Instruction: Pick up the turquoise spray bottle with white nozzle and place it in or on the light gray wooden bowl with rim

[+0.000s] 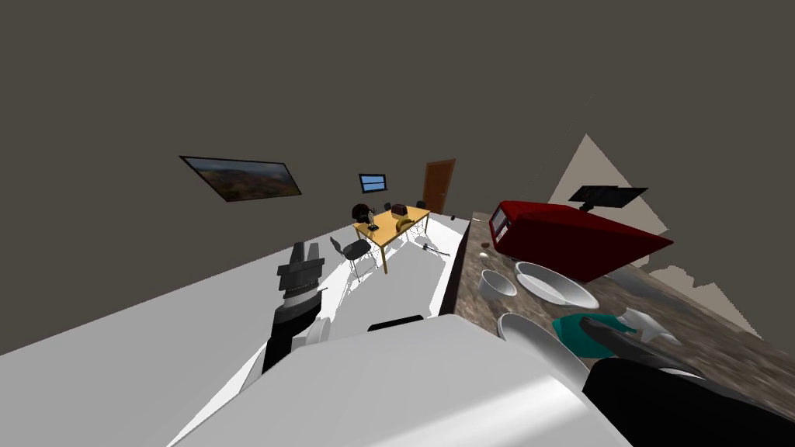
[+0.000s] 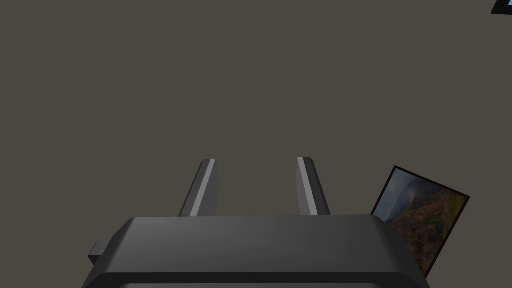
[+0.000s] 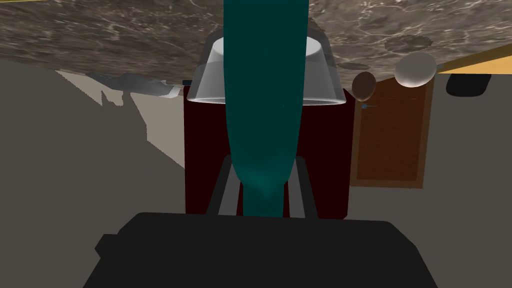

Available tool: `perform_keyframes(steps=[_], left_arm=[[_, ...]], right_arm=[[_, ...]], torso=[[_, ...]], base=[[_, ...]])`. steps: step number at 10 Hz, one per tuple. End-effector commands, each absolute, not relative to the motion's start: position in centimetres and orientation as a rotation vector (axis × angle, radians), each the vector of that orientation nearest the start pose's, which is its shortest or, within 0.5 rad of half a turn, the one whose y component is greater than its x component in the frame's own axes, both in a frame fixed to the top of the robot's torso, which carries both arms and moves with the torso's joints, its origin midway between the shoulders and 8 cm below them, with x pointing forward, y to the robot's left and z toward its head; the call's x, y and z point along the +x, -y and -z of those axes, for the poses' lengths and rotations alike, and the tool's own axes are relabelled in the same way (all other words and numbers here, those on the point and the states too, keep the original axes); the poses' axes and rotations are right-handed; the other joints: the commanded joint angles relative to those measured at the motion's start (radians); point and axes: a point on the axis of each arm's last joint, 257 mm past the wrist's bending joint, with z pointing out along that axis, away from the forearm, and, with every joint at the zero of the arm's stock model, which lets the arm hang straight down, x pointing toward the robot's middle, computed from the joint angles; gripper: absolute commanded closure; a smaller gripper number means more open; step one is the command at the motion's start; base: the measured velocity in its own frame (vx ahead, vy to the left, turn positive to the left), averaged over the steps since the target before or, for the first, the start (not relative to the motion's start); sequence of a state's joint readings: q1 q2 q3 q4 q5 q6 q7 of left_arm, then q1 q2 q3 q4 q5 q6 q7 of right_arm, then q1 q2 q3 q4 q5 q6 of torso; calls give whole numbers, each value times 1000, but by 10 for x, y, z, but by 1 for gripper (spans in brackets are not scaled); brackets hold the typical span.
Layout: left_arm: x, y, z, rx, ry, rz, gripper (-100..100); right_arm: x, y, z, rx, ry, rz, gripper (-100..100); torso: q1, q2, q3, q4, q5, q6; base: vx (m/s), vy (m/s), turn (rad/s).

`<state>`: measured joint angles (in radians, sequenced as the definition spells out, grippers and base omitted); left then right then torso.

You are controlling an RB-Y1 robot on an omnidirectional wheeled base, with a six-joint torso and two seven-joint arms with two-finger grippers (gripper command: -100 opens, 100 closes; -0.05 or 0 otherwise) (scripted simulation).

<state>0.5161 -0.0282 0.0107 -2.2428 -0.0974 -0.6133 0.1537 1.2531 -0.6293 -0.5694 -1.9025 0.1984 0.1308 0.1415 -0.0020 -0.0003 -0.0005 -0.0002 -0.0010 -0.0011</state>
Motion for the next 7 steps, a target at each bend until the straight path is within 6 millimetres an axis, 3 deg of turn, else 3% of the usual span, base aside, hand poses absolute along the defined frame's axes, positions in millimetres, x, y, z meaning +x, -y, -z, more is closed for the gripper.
perform_keyframes(steps=[1,2,3,4,5,6,7], left_arm=[[332,-271,-23,-619,-574,1387,0],[332,-271,-23,-619,-574,1387,0],[332,-271,-23,-619,-574,1387,0],[332,-271,-23,-619,-574,1387,0],[332,-271,-23,-619,-574,1387,0],[332,-271,-23,-619,-574,1387,0],[332,-271,-23,-619,-574,1387,0]], right_arm=[[62,684,230,864,-1906,530,100],[62,684,230,864,-1906,530,100],[62,684,230,863,-1906,530,0],[62,684,230,863,-1906,530,100],[62,684,230,863,-1906,530,0],[63,687,218,835,-1903,551,100],[64,690,207,810,-1900,568,100]], torso=[[0,0,0,0,0,0],[0,0,0,0,0,0],[0,0,0,0,0,0],[0,0,0,0,0,0],[0,0,0,0,0,0],[0,0,0,0,0,0],[6,4,2,1,1,2]], base=[[0,0,0],[0,0,0],[0,0,0],[0,0,0],[0,0,0],[-72,99,-90],[-99,201,-167]])
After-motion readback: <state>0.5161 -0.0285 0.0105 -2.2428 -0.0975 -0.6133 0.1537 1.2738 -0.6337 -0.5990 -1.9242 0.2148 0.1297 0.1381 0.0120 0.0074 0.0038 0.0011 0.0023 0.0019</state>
